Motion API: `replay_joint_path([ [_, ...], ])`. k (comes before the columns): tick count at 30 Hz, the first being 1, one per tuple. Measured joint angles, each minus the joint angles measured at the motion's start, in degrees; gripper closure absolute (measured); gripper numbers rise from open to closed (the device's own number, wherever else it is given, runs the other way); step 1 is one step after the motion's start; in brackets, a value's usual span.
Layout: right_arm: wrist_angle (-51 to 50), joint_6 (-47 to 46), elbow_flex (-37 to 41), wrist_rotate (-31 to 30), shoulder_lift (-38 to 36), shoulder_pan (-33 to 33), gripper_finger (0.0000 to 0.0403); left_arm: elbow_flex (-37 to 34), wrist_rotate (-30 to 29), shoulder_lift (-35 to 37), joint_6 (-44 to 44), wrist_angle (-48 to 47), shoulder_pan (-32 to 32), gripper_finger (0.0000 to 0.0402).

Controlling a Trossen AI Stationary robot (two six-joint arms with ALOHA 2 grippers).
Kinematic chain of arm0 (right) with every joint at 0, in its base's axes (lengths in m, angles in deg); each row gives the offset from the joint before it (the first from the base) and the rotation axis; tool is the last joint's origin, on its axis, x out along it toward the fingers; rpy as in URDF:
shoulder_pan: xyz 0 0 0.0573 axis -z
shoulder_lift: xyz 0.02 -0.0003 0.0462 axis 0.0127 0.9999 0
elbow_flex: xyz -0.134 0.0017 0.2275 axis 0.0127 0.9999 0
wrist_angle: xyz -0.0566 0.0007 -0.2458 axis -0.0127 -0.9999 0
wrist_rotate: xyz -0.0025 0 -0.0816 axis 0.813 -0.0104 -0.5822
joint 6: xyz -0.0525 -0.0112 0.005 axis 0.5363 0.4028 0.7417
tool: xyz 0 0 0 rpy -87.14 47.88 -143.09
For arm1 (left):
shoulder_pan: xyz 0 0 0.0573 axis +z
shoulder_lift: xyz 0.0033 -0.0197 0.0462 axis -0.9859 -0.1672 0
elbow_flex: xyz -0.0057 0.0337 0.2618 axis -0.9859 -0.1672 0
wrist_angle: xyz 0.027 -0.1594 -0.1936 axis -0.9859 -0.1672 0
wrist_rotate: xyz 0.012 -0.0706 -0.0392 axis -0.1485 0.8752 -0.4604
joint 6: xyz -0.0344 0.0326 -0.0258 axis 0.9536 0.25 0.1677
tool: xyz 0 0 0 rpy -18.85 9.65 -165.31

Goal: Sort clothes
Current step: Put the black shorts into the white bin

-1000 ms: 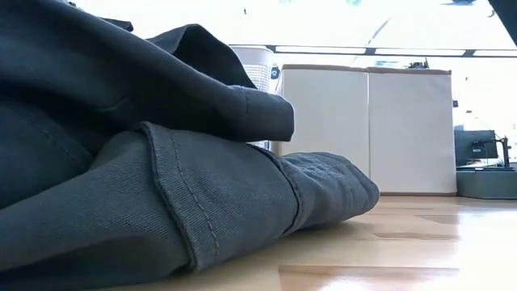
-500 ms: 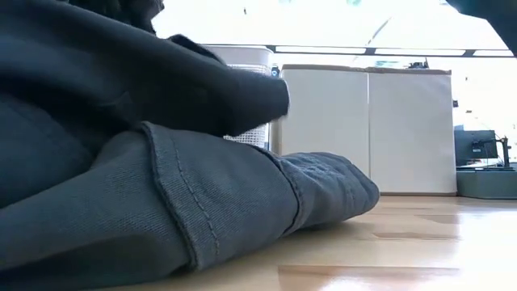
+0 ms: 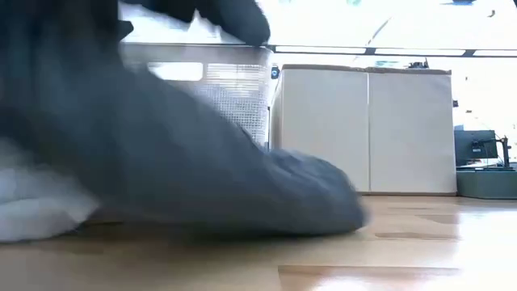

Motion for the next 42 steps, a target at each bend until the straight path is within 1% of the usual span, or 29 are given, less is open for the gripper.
replay_joint_path([
  [3, 0.9, 3.6, -0.2, -8.0, -10.7, -0.1, 0.04, 0.0, 0.0, 0.0, 0.0, 0.0, 0.0, 0.0401],
  [6, 1.6, 9.6, -0.2, -20.6, -19.7, -0.2, 0.04, 0.0, 0.1, 0.0, 0.0, 0.0, 0.0, 0.0401],
  [9, 3.0, 15.4, -0.1, -33.0, -27.2, -0.2, 0.0401, 0.0, 0.1, 0.0, 0.0, 0.0, 0.0, 0.0401],
  [11, 4.9, 17.5, -0.2, -37.0, -31.5, 0.1, 0.0401, 0.0, 0.0, 0.0, 0.0, 0.0, 0.0, 0.0401],
  [13, 6.3, 18.5, -0.3, -37.7, -34.4, 0.5, 0.0402, 0.0, 0.1, 0.0, 0.0, 0.0, 0.0, 0.0401],
  [15, 7.6, 19.7, -0.3, -37.8, -35.7, 0.9, 0.0402, 0.0, 0.0, 0.0, 0.0, 0.0, 0.0, 0.0401],
  [17, 9.8, 21.5, -0.3, -37.2, -35.6, 1.5, 0.0402, 0.0, 0.1, 0.0, 0.0, 0.0, 0.0, 0.0401],
  [19, 12.4, 22.7, -0.1, -34.2, -34.8, 2.6, 0.0402, 0.0, 0.0, 0.0, 0.0, 0.0, 0.0, 0.0401],
  [22, 17.4, 22.6, 0.0, -25.1, -32.1, 5.9, 0.0402, 0.0, 0.1, 0.0, 0.0, 0.0, 0.0, 0.0401],
  [25, 25.0, 21.7, -0.1, -16.8, -29.1, 9.4, 0.0402, 0.0, 0.0, 0.0, 0.0, 0.0, 0.0, 0.0401],
  [30, 37.8, 16.6, -0.1, -3.6, -22.2, 15.6, 0.0402, 0.0, 0.0, 0.0, 0.0, 0.0, 0.0, 0.0401],
  [32, 42.8, 16.0, 0.0, -1.8, -19.5, 17.8, 0.0402, 0.0, 0.0, 0.0, 0.0, 0.0, 0.0, 0.0401],
  [35, 48.5, 15.7, 0.0, -1.8, -17.0, 21.6, 0.0403, 0.0, 0.0, 0.0, 0.0, 0.0, 0.0, 0.0401],
  [37, 51.2, 13.7, -0.1, -1.7, -15.7, 24.3, 0.0403, 0.0, 0.0, 0.0, 0.0, 0.0, 0.0, 0.0401],
  [39, 51.5, 11.7, -0.1, -1.3, -14.6, 27.0, 0.0403, 0.0, 0.0, 0.0, 0.0, 0.0, 0.0, 0.0401],
  [42, 49.3, 10.5, -0.1, -1.3, -12.9, 30.8, 0.0403, 0.0, 0.0, 0.0, 0.0, 0.0, 0.0, 0.0401],
])
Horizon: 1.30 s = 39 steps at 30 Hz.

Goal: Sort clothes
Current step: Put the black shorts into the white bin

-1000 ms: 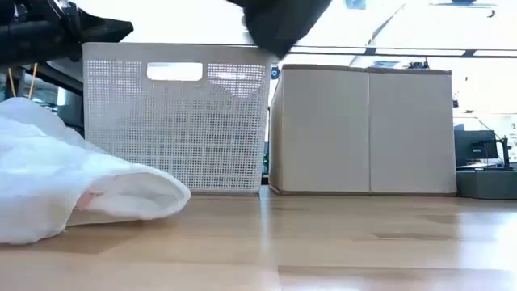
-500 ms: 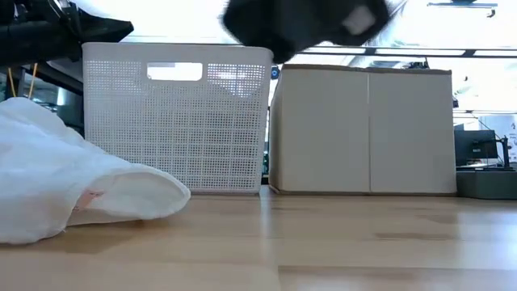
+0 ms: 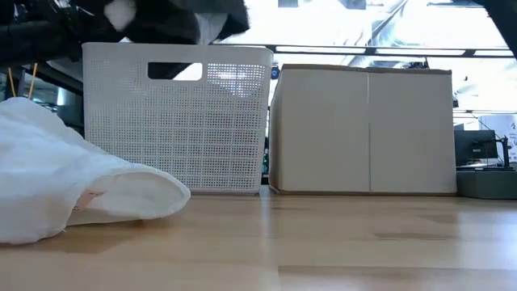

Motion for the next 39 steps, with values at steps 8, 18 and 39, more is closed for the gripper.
replay_joint_path([
  [8, -8.2, 4.0, 0.0, -9.6, 0.9, 5.3, 0.0403, 0.0, -0.1, 0.0, 0.0, 0.0, 0.0, 0.0401],
  [18, -11.7, 18.0, 0.0, -35.5, 0.5, 5.4, 0.0403, 0.0, 0.0, 0.0, 0.0, 0.0, 0.0, 0.0401],
  [39, -31.2, -23.4, 0.0, 1.0, 17.3, 8.5, 0.0403, 0.0, 0.0, 0.0, 0.0, 0.0, 0.0, 0.0401],
])
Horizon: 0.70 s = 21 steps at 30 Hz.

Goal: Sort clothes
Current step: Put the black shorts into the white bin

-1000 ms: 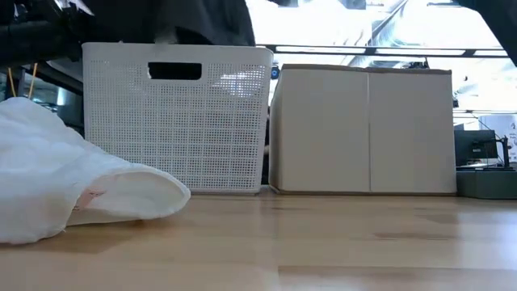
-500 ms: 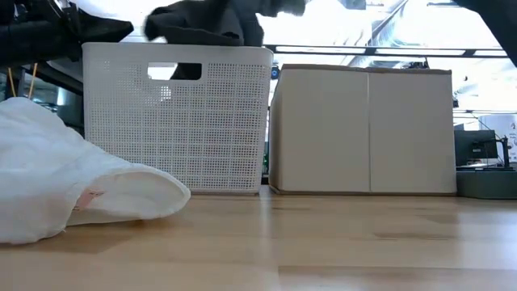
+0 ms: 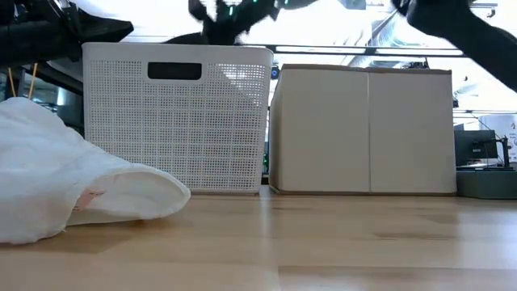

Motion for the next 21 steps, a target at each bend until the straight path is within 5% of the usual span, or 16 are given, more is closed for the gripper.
replay_joint_path([
  [6, -10.4, -3.9, 0.0, 11.8, 5.6, -0.7, 0.0403, 0.0, 0.0, 0.0, 0.0, 0.0, 0.0, 0.0401],
  [14, -25.0, -2.1, -0.1, 6.8, 6.7, -3.6, 0.0398, 0.0, 0.0, 0.0, 0.0, 0.0, 0.0, 0.0401],
  [21, -31.0, -0.9, 0.0, 10.0, 5.6, -3.9, 0.0299, 0.0, 0.0, 0.0, 0.0, 0.0, 0.0, 0.0401],
])
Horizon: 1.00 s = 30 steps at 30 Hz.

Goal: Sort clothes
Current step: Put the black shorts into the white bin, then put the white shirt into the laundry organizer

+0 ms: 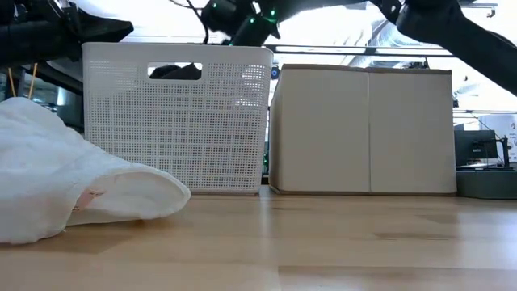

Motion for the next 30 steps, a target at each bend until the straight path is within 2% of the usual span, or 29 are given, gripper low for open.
replay_joint_path([
  [2, 0.3, 3.0, 0.0, -1.7, -1.1, -0.9, 0.0258, 0.0, 0.0, 0.0, 0.0, 0.0, 0.0, 0.0401],
  [6, 0.5, 8.0, 0.1, -9.9, -5.6, -2.9, 0.0187, 0.0, 0.0, 0.0, 0.0, 0.0, 0.0, 0.0401],
  [8, 0.2, 9.2, 0.0, -13.7, -8.2, -3.4, 0.0159, 0.0, 0.0, 0.0, 0.0, 0.0, 0.0, 0.0401],
  [11, -1.6, 10.5, 0.0, -14.6, -11.8, -3.5, 0.0132, 0.0, 0.0, 0.0, 0.0, 0.0, 0.0, 0.0401],
  [13, -2.6, 10.0, 0.0, -11.9, -14.2, -4.0, 0.0123, 0.0, 0.0, 0.0, 0.0, 0.0, 0.0, 0.0401],
  [15, -2.3, 6.4, 0.0, -6.4, -16.5, -5.2, 0.012, 0.0, 0.0, 0.0, 0.0, 0.0, 0.0, 0.0401],
  [17, -0.8, 2.3, -0.1, -0.6, -17.4, -7.6, 0.012, 0.0, 0.0, 0.0, 0.0, 0.0, 0.0, 0.0401],
  [19, 0.0, 1.6, -0.1, 2.0, -17.3, -11.4, 0.012, 0.0, 0.0, 0.0, 0.0, 0.0, 0.0, 0.0401],
  [25, 8.1, 5.0, 2.7, -0.8, -10.7, -25.1, 0.0119, 0.0, 0.0, 0.0, 0.0, 0.0, 0.0, 0.0401],
  [30, 20.9, 5.6, 2.8, -2.1, -1.4, -30.1, 0.0119, 0.0, 0.1, 0.0, 0.0, 0.0, 0.0, 0.0401],
])
